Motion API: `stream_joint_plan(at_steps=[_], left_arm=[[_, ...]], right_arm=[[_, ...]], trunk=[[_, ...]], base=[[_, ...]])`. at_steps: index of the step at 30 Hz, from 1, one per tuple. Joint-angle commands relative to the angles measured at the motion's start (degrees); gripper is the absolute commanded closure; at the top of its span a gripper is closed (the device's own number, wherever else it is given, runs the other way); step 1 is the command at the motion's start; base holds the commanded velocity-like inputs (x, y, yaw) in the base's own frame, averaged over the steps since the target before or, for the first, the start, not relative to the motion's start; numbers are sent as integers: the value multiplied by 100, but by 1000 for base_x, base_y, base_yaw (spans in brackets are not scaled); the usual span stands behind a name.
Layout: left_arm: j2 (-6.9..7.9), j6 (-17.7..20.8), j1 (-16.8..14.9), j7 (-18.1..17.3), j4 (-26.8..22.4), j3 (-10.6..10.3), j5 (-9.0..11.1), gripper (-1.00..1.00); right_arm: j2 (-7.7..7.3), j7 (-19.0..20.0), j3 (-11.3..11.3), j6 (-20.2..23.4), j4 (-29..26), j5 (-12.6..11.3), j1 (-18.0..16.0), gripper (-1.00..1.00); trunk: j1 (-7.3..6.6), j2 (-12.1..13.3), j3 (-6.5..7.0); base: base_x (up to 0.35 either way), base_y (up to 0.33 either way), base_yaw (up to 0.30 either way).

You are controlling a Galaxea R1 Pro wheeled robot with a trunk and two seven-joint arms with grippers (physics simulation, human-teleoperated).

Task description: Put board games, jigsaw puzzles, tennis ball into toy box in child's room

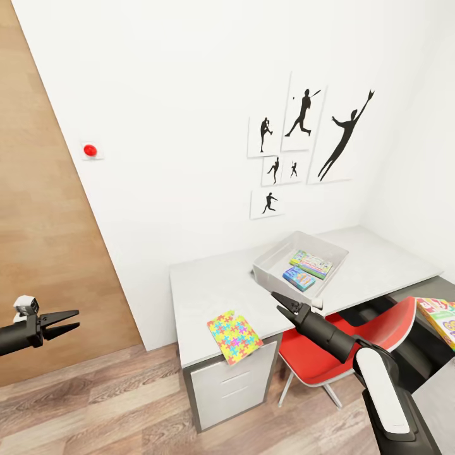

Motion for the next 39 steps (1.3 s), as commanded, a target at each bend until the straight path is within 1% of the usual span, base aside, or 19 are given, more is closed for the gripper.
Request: stream_joint_plan(at_steps=[1,10,17,20,23,26,31,39], left_arm=[[-1,62,-5,-26,0,-1,-6,-100],[-10,69,-5,-26,1,0,-4,-100],[-61,87,-5,-26,1,-1,-12,-100],[-102,97,-5,-26,1,-3,-17,-100],[-182,112,-5,-26,1,1,-20,-100],[-274,129,-5,-26,1,-30,-26,-100],[-343,143,-5,-26,-2,-89,-24,-100],[-355,149,-5,-26,-8,-108,-13,-100]], right_arm=[[1,25,-9,31,-1,11,-6,-100],[1,74,-20,33,-2,11,-6,-100],[-5,141,-26,38,-99,11,-6,-100],[-7,346,-44,50,-199,11,38,-100],[-9,671,-68,67,-293,11,131,-100],[-56,1046,-83,55,-343,11,186,-100],[-138,1209,-87,35,-356,11,202,-100],[-156,1251,-102,31,-353,11,205,-100]], trunk=[[25,-52,-30],[223,-413,-192],[377,-694,-318],[443,-814,-371],[509,-935,-425],[575,-1055,-479],[684,-1256,-555],[860,-1576,-633]], base=[[0,0,0],[0,0,0],[0,0,0],[0,0,0],[0,0,0],[0,0,0],[0,0,0],[-2,0,0]])
